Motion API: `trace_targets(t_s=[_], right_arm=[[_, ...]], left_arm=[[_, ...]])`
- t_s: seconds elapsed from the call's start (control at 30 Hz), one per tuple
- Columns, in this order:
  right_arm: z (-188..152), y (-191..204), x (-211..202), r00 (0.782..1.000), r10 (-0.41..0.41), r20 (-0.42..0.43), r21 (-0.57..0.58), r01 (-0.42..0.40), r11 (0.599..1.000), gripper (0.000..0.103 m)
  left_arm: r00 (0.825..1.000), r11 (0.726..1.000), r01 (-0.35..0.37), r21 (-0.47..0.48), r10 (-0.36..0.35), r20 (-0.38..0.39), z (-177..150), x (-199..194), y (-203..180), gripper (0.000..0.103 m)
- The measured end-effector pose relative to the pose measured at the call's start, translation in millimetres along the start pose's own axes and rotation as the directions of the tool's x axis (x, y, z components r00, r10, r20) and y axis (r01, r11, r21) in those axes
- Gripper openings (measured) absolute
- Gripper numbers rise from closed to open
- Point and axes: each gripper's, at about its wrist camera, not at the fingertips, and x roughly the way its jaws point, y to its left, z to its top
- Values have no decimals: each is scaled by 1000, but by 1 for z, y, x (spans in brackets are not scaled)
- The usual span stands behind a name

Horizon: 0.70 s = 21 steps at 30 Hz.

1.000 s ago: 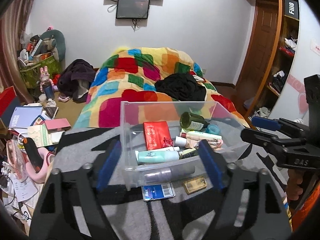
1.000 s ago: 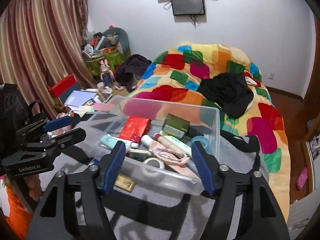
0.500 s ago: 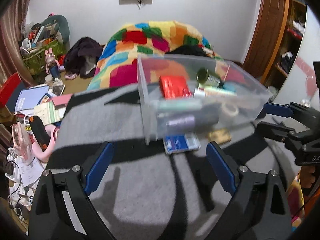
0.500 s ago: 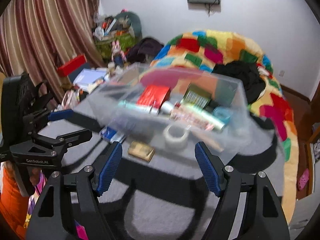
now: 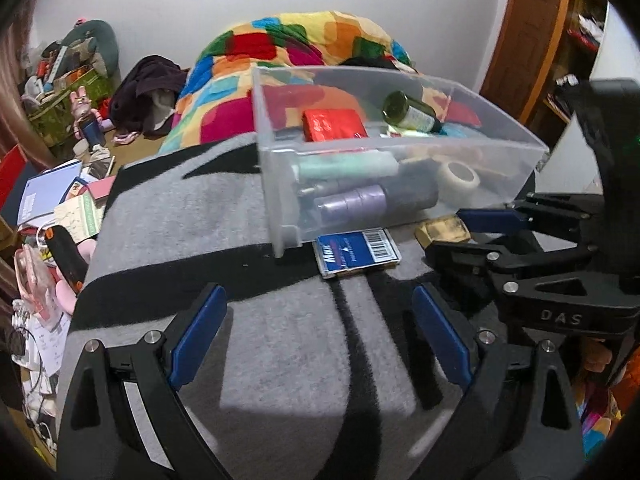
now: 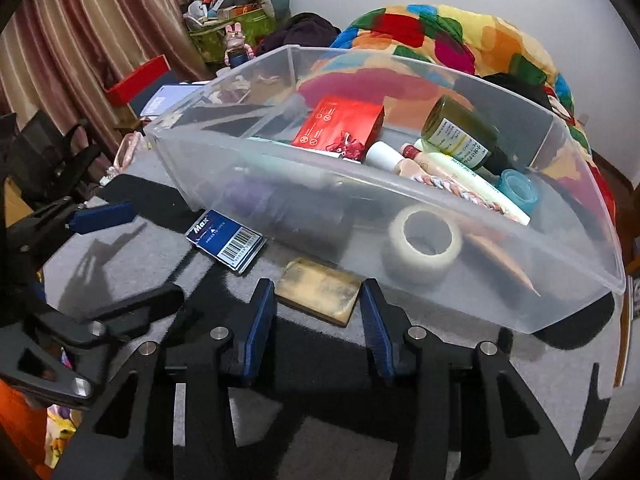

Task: Organize objects
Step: 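Grasp the blue Max card with the left tool while the right tool grasps the tan soap bar, then lower the card and soap bar into the clear box and open both tools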

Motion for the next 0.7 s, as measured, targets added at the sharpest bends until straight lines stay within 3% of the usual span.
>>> trace_targets(t_s=[0.3, 0.37, 0.4, 0.47, 0.53, 0.7], right_arm=[[-17, -15, -25, 998, 8, 56, 19, -9, 1000, 41], [-19, -19, -31, 998, 8, 67, 26, -10, 1000, 41], [-22, -21, -34, 997, 6, 74, 29, -9, 1000, 41], [-23, -23, -36, 997, 7, 79, 34, -10, 999, 41], [-25, -23, -38, 996, 14, 86, 38, -17, 999, 41], [-28, -24, -44, 995, 1, 104, 26, -4, 1000, 41]], left_arm=[[996, 999, 10, 40, -7, -88, 15, 24, -16, 94], [996, 999, 12, 41, -8, -94, 19, 28, -19, 74], [996, 999, 2, 45, 2, -92, 21, 29, -21, 74], [996, 999, 2, 38, 1, -84, 23, 30, -23, 58], [997, 999, 4, 34, -1, -76, 23, 28, -24, 49], [998, 999, 37, -10, -38, -55, 17, 19, -20, 49]])
